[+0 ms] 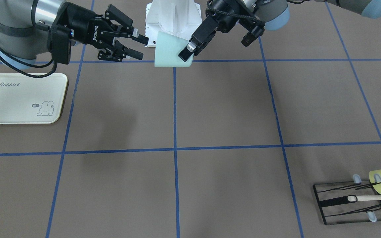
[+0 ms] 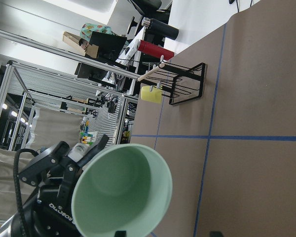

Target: Left arm grabs green cup and hands to right arm on tray

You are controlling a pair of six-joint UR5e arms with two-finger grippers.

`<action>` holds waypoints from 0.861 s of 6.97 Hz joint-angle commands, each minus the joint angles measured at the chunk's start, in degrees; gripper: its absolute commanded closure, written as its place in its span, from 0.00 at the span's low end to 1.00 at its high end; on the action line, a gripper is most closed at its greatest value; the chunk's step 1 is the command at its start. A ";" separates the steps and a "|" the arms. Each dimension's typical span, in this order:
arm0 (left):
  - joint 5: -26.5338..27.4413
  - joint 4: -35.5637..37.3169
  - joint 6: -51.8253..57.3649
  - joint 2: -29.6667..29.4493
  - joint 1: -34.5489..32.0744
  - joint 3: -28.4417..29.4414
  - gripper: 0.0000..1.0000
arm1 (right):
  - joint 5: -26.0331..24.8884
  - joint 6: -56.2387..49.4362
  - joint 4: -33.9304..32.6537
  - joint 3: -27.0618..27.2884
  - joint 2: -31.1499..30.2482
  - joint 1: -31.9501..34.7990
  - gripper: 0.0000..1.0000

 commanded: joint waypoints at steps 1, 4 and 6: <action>0.00 0.00 -0.08 -0.06 0.28 0.09 0.61 | -0.09 -0.13 -0.06 -0.18 0.10 -0.15 0.55; 0.09 0.00 -1.82 -0.58 2.47 0.09 0.61 | -0.27 -0.13 -0.15 -0.27 0.19 -0.15 0.55; 0.09 0.00 -2.62 -0.94 2.83 0.10 0.61 | -0.27 -0.04 -0.15 -0.27 0.10 -0.15 0.56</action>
